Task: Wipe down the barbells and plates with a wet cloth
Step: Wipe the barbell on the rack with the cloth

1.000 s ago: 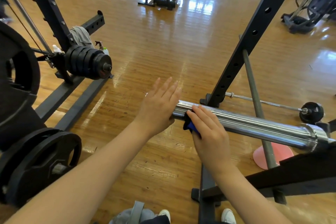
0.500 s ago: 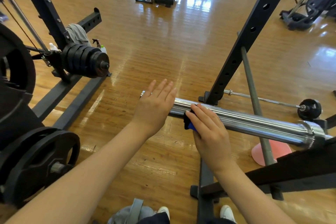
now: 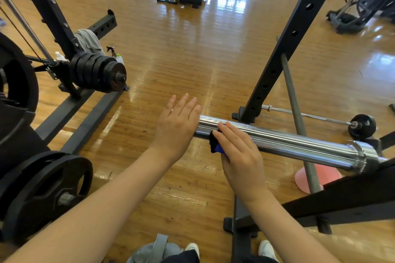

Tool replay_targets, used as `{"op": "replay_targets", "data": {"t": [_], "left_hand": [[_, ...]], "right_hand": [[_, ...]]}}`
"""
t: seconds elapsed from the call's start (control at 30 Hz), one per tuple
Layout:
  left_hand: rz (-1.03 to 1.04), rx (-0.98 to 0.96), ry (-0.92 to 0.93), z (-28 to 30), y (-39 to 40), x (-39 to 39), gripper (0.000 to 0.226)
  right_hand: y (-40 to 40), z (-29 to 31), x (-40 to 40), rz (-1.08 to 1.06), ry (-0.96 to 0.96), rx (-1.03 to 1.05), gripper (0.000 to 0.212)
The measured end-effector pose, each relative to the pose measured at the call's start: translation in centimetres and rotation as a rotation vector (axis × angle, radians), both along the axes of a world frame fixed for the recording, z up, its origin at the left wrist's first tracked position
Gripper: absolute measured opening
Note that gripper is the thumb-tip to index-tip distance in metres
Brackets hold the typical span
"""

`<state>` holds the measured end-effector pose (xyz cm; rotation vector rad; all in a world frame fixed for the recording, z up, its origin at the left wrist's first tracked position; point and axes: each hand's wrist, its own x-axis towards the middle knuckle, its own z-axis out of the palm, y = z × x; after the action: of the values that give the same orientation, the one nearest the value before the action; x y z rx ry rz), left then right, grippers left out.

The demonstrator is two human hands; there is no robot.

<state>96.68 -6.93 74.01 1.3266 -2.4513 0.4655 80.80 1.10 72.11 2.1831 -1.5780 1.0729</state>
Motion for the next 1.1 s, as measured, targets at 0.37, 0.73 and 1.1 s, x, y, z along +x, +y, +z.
{"op": "replay_targets", "data": {"t": [0.37, 0.73, 1.1], "left_hand": [[0.004, 0.014, 0.009, -0.1, 0.1, 0.4, 0.078], [-0.023, -0.12, 0.166, -1.5, -0.1, 0.0, 0.03], [0.101, 0.041, 0.05, -0.2, 0.5, 0.1, 0.092]], "right_hand": [[-1.4, -0.1, 1.1, 0.056, 0.117, 0.034, 0.039], [-0.2, 0.2, 2.7, 0.015, 0.035, 0.049, 0.039], [0.2, -0.2, -0.4, -0.044, 0.059, 0.027, 0.041]]}}
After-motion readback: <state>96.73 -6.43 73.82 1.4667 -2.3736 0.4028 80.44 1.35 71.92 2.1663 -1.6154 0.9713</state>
